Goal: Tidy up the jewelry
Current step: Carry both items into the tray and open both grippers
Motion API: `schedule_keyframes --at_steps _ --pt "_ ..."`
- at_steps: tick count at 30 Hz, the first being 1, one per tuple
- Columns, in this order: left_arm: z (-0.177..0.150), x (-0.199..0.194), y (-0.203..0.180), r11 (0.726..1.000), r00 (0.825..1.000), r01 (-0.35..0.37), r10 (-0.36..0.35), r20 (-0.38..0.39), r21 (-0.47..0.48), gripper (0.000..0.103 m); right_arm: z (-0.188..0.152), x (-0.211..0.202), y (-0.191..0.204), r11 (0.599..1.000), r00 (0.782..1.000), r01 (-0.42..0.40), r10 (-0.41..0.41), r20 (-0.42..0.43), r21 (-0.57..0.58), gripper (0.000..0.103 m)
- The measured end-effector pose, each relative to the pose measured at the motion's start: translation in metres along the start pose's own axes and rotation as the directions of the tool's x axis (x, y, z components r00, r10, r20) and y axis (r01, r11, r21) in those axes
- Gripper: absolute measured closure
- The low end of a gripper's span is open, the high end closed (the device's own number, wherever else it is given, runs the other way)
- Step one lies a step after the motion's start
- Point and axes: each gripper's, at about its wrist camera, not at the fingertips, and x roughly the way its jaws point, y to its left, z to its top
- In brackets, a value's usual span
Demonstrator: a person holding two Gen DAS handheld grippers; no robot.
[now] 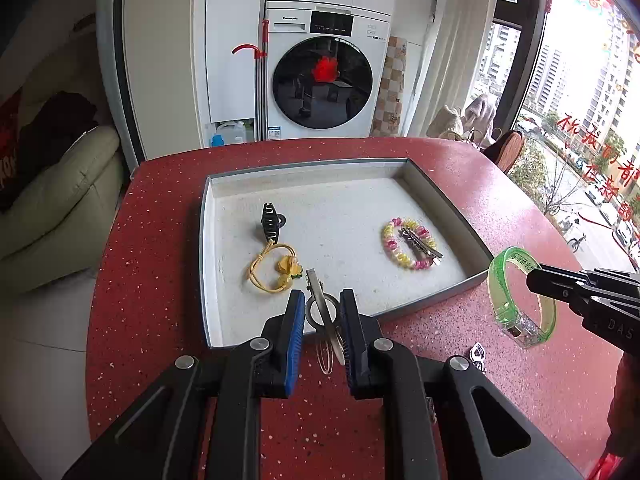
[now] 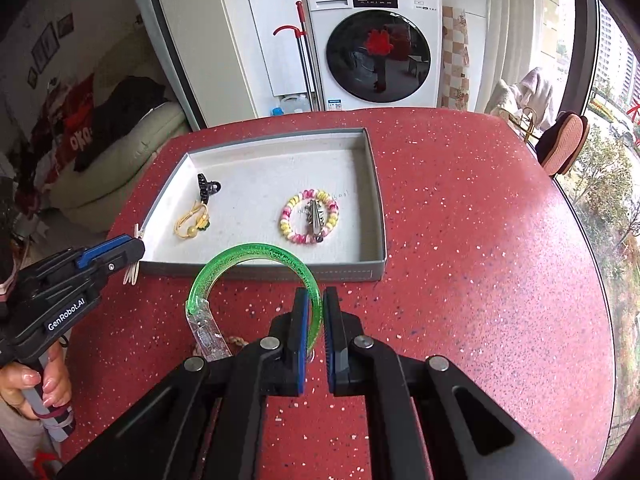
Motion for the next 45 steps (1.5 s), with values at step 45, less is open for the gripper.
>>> schedule_keyframes --at_steps 45 --pt "0.034 0.124 -0.021 0.985 0.978 -0.153 0.163 -0.130 0.083 0.067 0.075 0.136 -0.024 0.988 0.995 0.038 -0.024 -0.092 0.152 0.083"
